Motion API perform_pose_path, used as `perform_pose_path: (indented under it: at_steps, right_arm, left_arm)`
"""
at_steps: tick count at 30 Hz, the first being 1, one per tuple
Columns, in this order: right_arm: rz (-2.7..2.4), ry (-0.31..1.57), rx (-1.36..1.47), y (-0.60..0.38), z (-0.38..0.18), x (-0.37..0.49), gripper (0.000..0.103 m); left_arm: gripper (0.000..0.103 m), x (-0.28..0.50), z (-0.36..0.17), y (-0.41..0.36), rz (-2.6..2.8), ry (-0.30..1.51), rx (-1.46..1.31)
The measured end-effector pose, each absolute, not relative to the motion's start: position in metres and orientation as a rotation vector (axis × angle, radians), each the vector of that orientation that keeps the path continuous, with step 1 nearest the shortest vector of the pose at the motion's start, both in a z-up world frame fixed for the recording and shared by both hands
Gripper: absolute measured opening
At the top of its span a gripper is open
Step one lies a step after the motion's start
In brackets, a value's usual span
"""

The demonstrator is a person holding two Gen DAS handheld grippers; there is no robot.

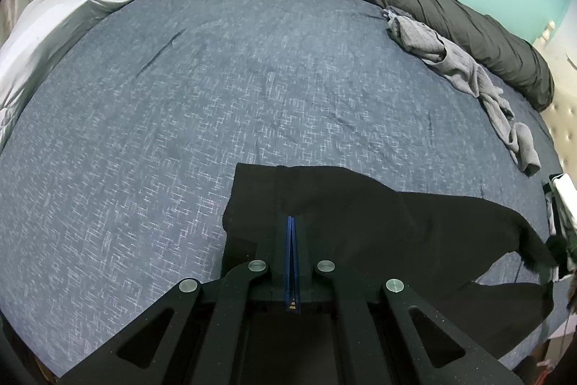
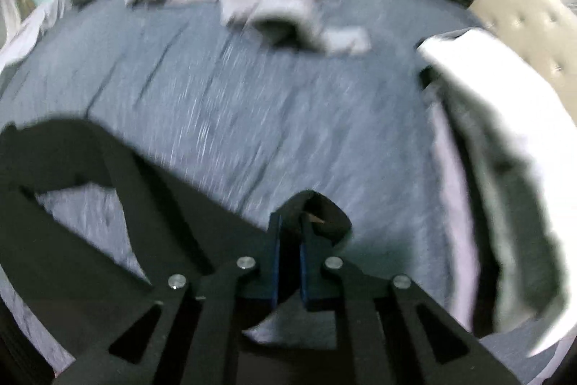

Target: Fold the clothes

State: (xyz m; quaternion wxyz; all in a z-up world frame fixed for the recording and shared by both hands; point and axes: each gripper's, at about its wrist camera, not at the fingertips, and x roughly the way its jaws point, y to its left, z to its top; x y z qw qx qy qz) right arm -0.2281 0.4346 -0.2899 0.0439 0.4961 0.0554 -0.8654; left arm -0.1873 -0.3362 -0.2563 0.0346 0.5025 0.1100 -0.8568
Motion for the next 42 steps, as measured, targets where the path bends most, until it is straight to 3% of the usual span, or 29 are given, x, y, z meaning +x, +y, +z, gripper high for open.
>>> perform_pose_path:
  at_steps: [8,17,20,23,29,31,33,34,37,39,42]
  right_arm:
    - [-2.884,0.153,1.193,0.471,-0.217,-0.226,0.007]
    - [-2.731,0.302,1.602,0.468,-0.321,-0.211,0.008]
    - [-2.694,0.405,1.726,0.466,-0.348,-0.204,0.016]
    - [-2.715,0.509,1.701,0.461,-0.347,-0.197,0.025]
    - [-2.852,0.503,1.561,0.46,-0.31,-0.184,0.029]
    - [-2.878,0.467,1.493,0.459,-0.296,-0.183,0.029]
    - [-2.875,0.407,1.427,0.457,-0.285,-0.186,0.033]
    - [-2.855,0.359,1.422,0.456,-0.283,-0.19,0.041]
    - [-2.776,0.204,1.432,0.452,-0.283,-0.205,0.045]
    - [-2.727,0.117,1.448,0.45,-0.285,-0.215,0.047]
    - [-2.696,0.053,1.5,0.449,-0.296,-0.231,0.049]
  left_arm:
    - [0.0,-0.186,-0.259,-0.333,-2.631,0.339,1.555]
    - [0.0,-0.184,-0.263,-0.331,-2.62,0.322,1.578]
    - [0.0,-0.185,-0.263,-0.332,-2.613,0.319,1.583]
    - [0.0,-0.185,-0.263,-0.333,-2.611,0.323,1.586]
    - [0.002,-0.185,-0.262,-0.334,-2.61,0.329,1.589]
    - [0.008,-0.186,-0.262,-0.334,-2.611,0.322,1.588]
    - [0.027,-0.19,-0.263,-0.335,-2.606,0.324,1.586]
    - [0.031,-0.191,-0.263,-0.335,-2.604,0.326,1.585]
    - [0.036,-0.2,-0.268,-0.335,-2.594,0.33,1.604]
    - [0.046,-0.207,-0.274,-0.335,-2.577,0.315,1.624]
    - [0.046,-0.217,-0.281,-0.341,-2.559,0.33,1.627]
